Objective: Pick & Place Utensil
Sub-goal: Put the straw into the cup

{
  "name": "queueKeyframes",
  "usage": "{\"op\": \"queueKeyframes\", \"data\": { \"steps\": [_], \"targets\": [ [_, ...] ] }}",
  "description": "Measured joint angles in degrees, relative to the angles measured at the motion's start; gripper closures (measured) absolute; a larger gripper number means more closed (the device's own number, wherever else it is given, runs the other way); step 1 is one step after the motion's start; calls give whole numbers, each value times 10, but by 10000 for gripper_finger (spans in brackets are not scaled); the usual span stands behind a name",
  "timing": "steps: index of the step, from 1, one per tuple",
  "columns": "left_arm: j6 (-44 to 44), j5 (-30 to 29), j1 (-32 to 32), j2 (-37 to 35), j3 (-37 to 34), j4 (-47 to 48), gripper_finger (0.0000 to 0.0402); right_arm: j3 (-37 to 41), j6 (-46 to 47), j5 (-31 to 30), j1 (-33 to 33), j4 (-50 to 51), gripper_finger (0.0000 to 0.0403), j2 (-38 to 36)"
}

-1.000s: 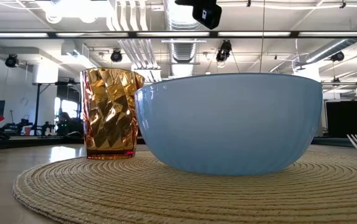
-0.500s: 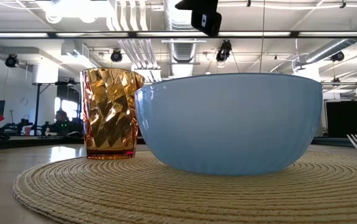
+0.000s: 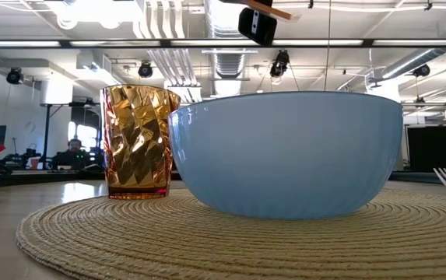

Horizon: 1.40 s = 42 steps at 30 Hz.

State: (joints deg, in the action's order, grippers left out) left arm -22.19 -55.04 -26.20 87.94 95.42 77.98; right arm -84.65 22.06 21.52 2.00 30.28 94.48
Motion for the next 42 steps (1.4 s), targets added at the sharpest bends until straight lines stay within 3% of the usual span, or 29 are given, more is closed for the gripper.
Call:
{"op": "queueKeyframes", "data": {
  "steps": [7, 18, 22, 27, 35, 42],
  "targets": [
    [54, 16, 0, 0, 0, 0, 384, 0, -2, -9, 0, 13, 394, 0],
    [147, 17, 1, 0, 0, 0, 254, 0, -13, -52, 0, 67, 394, 0],
    [172, 16, 4, 0, 0, 0, 224, 1, -14, -52, 0, 85, 394, -1],
    [199, 16, 9, -10, 0, 0, 218, 1, -26, -54, 0, 112, 394, -1],
    [273, 61, 28, -60, 0, 0, 218, 8, -35, -128, 8, 177, 394, -1],
    [327, 75, 34, -105, -8, -3, 218, 17, -49, -131, 22, 178, 394, -8]
  ]
}}
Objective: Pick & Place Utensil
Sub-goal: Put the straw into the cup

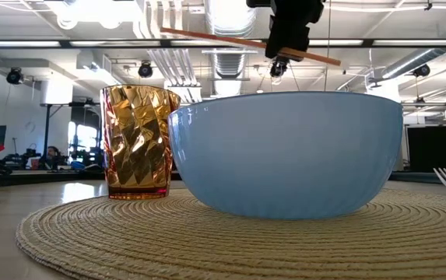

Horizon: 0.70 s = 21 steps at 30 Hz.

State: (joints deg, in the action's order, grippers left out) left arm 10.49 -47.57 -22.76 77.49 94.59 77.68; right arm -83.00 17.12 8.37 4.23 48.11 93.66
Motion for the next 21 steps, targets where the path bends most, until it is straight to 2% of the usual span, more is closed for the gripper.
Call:
{"op": "queueKeyframes", "data": {
  "steps": [12, 16, 21],
  "targets": [
    [-16, 2, 3, -64, -102, -117, 218, 18, -6, -87, 28, 17, 394, -71],
    [-36, 6, 5, -90, -160, -192, 218, 58, -4, -107, 30, -3, 394, -114],
    [-70, 54, 20, -122, -226, -296, 218, 130, -2, -116, 30, -82, 394, -180]
  ]
}}
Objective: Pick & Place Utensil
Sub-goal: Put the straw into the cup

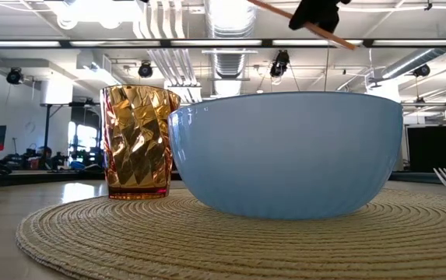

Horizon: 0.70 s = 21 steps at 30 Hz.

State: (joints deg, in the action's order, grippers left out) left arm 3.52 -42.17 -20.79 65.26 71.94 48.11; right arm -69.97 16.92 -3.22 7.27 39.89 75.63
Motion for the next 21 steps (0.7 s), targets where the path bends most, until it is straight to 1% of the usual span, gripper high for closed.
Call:
{"op": "queueKeyframes", "data": {
  "steps": [6, 10, 15, 18, 21],
  "targets": [
    [-55, 28, 20, -28, -69, -141, 218, 96, -7, 1, 0, -144, 394, -72],
    [-82, 62, 32, -37, -110, -239, 218, 159, -29, 2, 0, -248, 394, -102],
    [-103, 97, 42, -36, -156, -351, 218, 227, -63, 3, 0, -383, 394, -108],
    [-105, 119, 45, -35, -180, -399, 218, 255, -83, 3, 0, -446, 394, -102],
    [-105, 133, 46, -35, -196, -435, 218, 271, -95, 4, 0, -489, 394, -94]
  ]
}}
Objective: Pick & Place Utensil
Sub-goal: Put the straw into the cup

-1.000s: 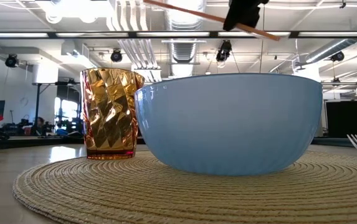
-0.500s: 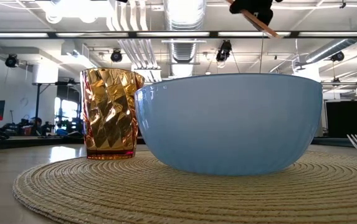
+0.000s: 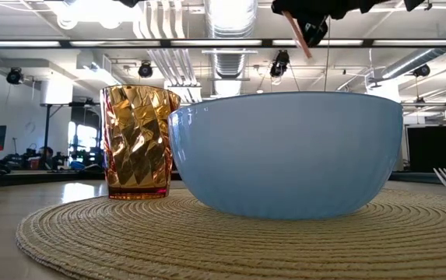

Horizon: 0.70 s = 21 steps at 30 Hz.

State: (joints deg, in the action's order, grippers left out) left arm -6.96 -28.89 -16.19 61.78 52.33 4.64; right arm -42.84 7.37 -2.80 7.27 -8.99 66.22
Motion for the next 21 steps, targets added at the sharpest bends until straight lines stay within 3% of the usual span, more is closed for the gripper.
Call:
{"op": "queueKeyframes", "data": {
  "steps": [11, 21],
  "targets": [
    [39, 56, 0, 0, -80, -212, 218, 19, -50, 2, 17, -172, 394, 86],
    [57, 87, 0, 0, -159, -389, 218, -19, -45, 2, 20, -210, 394, 179]
  ]
}}
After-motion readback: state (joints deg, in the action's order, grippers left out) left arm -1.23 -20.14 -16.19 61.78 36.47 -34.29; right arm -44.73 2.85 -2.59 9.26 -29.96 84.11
